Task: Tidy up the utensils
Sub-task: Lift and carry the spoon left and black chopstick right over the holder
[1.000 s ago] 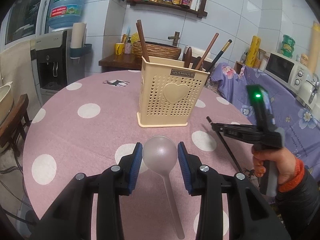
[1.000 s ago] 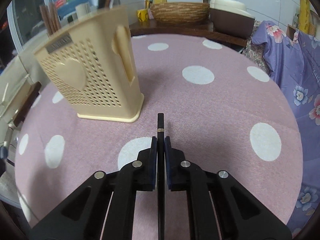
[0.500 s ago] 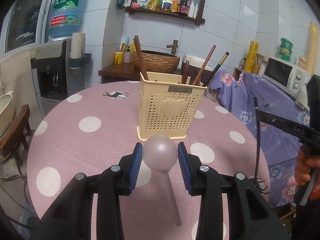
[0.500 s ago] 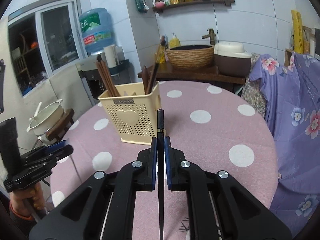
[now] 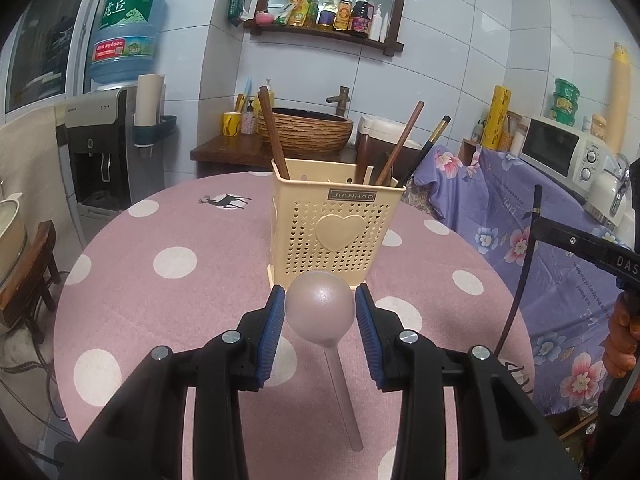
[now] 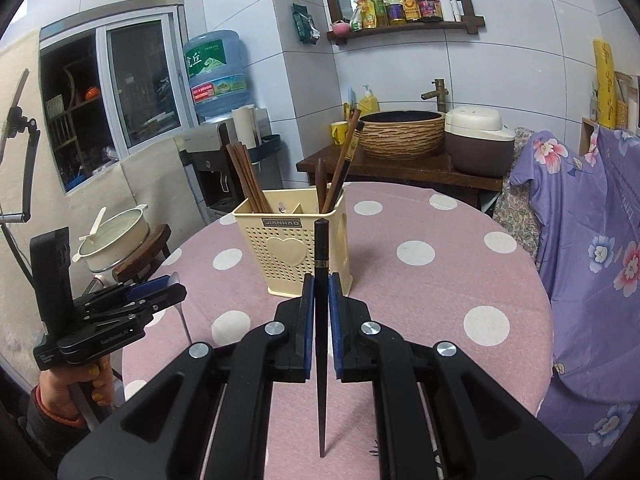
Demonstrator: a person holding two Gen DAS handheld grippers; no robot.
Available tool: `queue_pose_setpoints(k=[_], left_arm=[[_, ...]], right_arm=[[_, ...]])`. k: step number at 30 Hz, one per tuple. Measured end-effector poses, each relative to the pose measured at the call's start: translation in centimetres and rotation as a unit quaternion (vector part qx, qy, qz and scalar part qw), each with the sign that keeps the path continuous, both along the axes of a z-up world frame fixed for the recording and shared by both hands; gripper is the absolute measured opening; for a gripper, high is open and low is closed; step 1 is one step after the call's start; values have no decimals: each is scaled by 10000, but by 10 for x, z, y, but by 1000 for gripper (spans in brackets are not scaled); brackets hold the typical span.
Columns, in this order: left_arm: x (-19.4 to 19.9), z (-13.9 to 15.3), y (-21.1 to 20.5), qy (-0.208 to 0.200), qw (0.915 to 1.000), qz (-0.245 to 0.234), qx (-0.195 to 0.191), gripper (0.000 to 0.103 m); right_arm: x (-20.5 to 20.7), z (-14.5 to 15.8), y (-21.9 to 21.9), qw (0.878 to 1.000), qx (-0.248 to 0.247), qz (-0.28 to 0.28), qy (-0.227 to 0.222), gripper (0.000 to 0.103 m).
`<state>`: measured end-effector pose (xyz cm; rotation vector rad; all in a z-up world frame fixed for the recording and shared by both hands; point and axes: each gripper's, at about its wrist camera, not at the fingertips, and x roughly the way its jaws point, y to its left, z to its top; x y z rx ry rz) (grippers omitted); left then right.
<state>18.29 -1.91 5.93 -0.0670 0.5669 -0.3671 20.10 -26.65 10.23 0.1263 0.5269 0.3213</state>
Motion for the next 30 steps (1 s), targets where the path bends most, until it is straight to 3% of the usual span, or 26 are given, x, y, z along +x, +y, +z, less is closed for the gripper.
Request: queue_pose_setpoints(k=[10, 17, 23, 26, 30], left_arm=[[15, 16, 10, -40, 9999, -61, -156, 36], [38, 63, 11, -334, 9989, -195, -255, 36], [70, 124, 6, -943, 9949, 101, -334, 36], [87, 147, 0, -1291, 9901, 477, -279, 36], [110, 152, -16, -1510, 9849, 836, -114, 36]], right_arm=[[7, 26, 14, 9998, 56, 155, -132, 8], [25, 75, 27, 9986, 184, 340, -357, 8], [54, 131, 40, 9955, 180, 7, -927, 8], [73, 151, 46, 9925, 183, -320, -1165, 8], [103, 153, 58, 9894, 138, -671, -1277, 8]])
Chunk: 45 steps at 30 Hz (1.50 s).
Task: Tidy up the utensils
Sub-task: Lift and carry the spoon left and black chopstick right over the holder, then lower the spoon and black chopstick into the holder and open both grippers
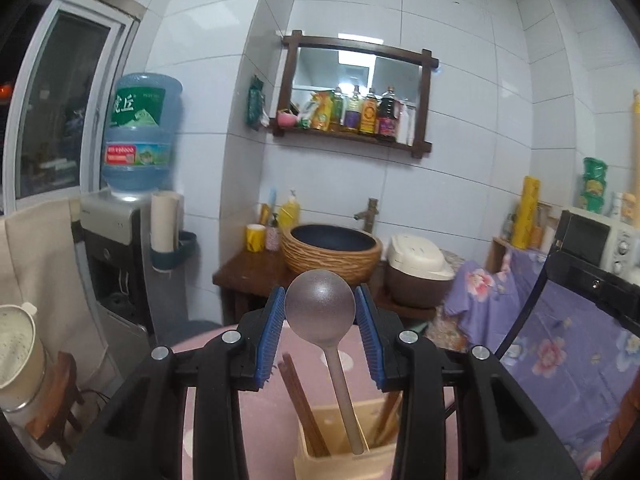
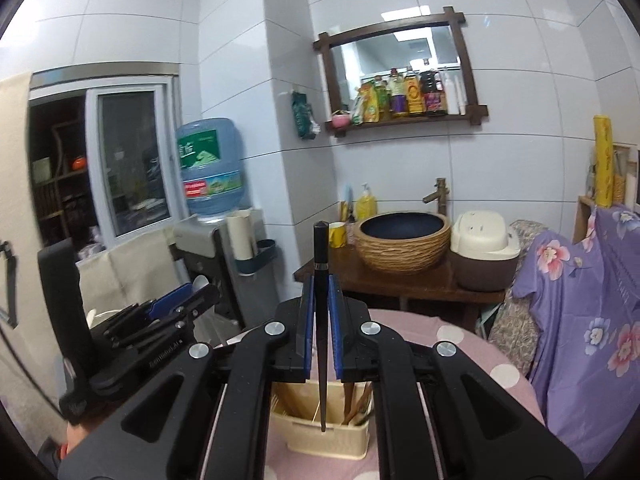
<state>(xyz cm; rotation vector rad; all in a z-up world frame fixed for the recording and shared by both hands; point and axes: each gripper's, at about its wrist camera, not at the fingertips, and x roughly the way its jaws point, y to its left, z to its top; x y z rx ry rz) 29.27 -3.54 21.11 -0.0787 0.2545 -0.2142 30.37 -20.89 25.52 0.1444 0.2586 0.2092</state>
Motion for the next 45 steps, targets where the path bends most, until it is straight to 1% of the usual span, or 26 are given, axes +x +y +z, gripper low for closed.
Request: queue_pose_setpoints(k=[3, 4, 6, 10, 14, 18, 21, 22, 29, 31, 33, 35, 36, 37, 38, 39, 40, 41, 42, 44, 45], left_arm=[[10, -16, -13, -63, 9997, 189, 114, 36], [11, -22, -17, -127, 9993, 276, 228, 36], [13, -35, -21, -149, 9989, 324, 319, 36], [15, -67, -23, 47, 9989, 278, 375, 36], [14, -91, -20, 257, 9991, 194, 289, 36], [10, -106, -20, 303, 9989, 102, 329, 36], [7, -115, -22, 308, 9985, 84, 444, 36], [8, -118, -23, 324, 9983, 64, 471, 36], [10, -133, -22, 520, 9974, -29, 506, 37], [9, -135, -20, 545, 9973, -71, 481, 37], [5, -136, -19, 569, 9973, -139, 442, 41], [-3, -136, -16, 567, 9975, -187, 380, 53], [-7, -136, -15, 567, 9975, -234, 339, 56], [-14, -136, -13, 560, 9976, -296, 281, 61], [-20, -136, -11, 558, 9975, -348, 248, 66], [-27, -136, -8, 552, 9975, -383, 226, 69], [-35, -138, -5, 536, 9976, -391, 198, 75], [-43, -139, -1, 519, 9976, -420, 171, 81], [-51, -140, 3, 504, 9975, -471, 143, 84], [-68, -143, 12, 467, 9975, -520, 125, 94], [-76, -145, 15, 443, 9976, -522, 126, 96]], right_arm=[[14, -14, 7, 9998, -48, -170, 3, 8], [17, -22, 11, 9997, -113, -230, 8, 8], [24, -37, 14, 9994, -187, -273, 75, 8], [29, -69, 17, 9989, -226, -287, 310, 8], [31, -94, 22, 9983, -294, -202, 467, 8], [33, -115, 24, 9973, -350, -156, 625, 8], [31, -123, 25, 9972, -394, -165, 609, 8], [31, -126, 26, 9970, -388, -123, 658, 2], [31, -133, 25, 9961, -491, -138, 719, 2], [25, -134, 25, 9965, -537, -85, 632, 2], [17, -134, 26, 9966, -592, -40, 571, 2], [8, -134, 26, 9966, -632, -2, 520, 3], [3, -133, 26, 9968, -639, 18, 483, 3], [-5, -133, 25, 9971, -633, 40, 431, 5], [-11, -134, 23, 9972, -628, 47, 397, 7], [-18, -134, 20, 9974, -620, 48, 364, 20], [-25, -135, 17, 9977, -589, 38, 321, 43], [-35, -137, 13, 9983, -516, 19, 252, 53], [-44, -139, 9, 9987, -469, 7, 209, 61], [-58, -145, 4, 9984, -525, -42, 225, 64], [-64, -148, 2, 9981, -562, -84, 234, 75]])
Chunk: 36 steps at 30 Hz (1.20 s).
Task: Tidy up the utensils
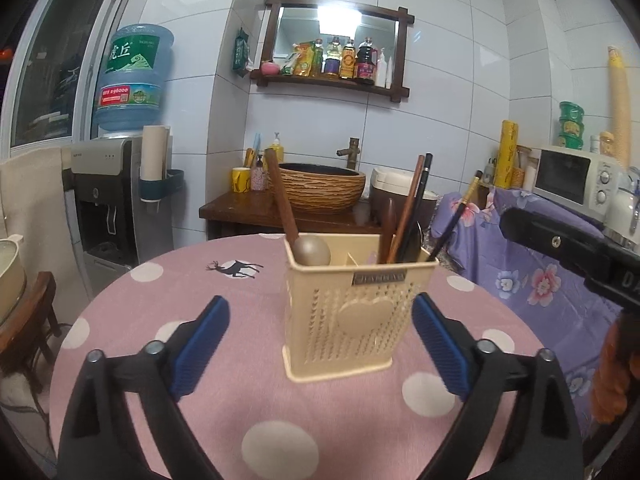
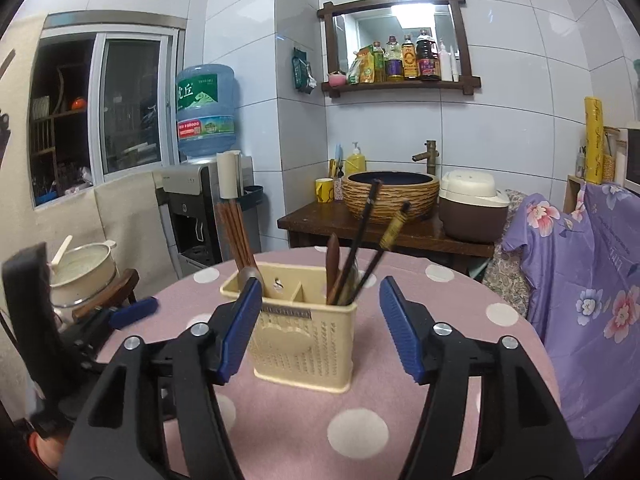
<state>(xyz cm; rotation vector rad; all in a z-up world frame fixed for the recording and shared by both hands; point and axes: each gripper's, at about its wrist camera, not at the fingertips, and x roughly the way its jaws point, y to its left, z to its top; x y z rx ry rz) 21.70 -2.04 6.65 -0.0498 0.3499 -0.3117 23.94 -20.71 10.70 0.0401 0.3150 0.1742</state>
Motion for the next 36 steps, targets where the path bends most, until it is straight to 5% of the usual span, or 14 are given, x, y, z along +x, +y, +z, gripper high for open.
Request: queue_pose_setpoints(k=[1, 5, 16, 19, 27, 36], left_arm=[[-10, -1, 5, -35, 10000, 15, -6, 97], [-40, -6, 23, -164, 9997, 160, -30, 97], [-108, -37, 45, -165, 9973, 706, -104, 98], [-124, -43, 44, -182, 9977, 641, -124, 98], [-166, -55, 39, -491, 9966, 651, -91, 98], [-176, -62, 36, -498, 9969, 606, 23, 98]], right_arm=[[-8, -4, -2, 10000, -24, -43, -10, 86], [-37, -25, -11, 9998, -108, -167, -10, 97], [-110, -93, -4, 9991, 70, 102, 399, 97], [-130, -99, -6, 9993, 269, 37, 276, 97], [-181, -111, 7, 9987, -294, -303, -285, 97], [-198, -121, 10, 9988, -280, -304, -264, 97]])
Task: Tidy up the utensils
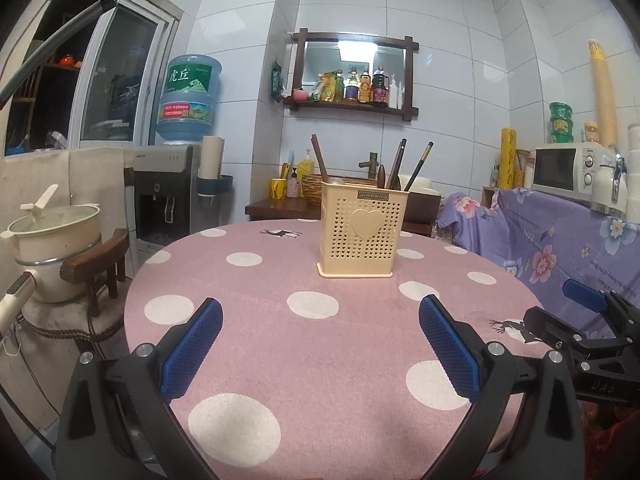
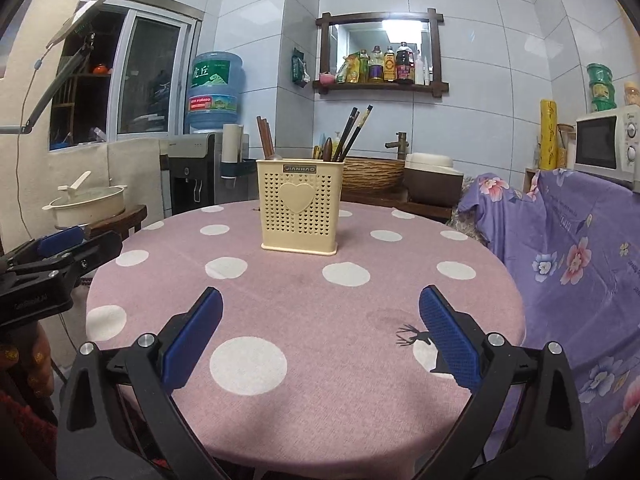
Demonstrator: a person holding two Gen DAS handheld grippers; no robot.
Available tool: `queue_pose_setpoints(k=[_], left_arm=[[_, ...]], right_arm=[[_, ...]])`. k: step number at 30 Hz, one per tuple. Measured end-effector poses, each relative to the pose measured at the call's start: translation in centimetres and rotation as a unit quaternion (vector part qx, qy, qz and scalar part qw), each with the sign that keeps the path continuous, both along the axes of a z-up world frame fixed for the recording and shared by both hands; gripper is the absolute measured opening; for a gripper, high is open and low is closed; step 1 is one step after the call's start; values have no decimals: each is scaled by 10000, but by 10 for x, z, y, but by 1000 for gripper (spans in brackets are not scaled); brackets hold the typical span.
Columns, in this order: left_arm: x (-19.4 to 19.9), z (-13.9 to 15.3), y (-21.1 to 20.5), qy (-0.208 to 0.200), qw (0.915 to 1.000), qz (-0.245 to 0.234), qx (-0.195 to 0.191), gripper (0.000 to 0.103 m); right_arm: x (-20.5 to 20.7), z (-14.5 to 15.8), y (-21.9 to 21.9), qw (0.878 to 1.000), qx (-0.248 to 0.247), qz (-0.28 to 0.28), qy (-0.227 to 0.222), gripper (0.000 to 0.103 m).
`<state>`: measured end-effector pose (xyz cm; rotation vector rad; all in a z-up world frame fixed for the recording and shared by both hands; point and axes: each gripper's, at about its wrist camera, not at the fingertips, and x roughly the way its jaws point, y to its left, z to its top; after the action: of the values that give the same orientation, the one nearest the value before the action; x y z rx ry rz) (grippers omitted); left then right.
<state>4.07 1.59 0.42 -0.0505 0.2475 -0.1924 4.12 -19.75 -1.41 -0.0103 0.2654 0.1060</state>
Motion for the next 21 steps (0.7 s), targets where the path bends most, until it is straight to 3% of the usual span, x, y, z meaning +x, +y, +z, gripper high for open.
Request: queue_pose_setpoints(k=[9, 21], left_arm=[[-4, -4, 0, -7, 10000, -24, -65, 98], [-5, -5, 0, 8, 9999, -53, -113, 98]], right_arm=[[-2, -1, 1, 9999, 129, 1, 26, 97], [-3, -1, 7, 10000, -47, 36, 22, 97]])
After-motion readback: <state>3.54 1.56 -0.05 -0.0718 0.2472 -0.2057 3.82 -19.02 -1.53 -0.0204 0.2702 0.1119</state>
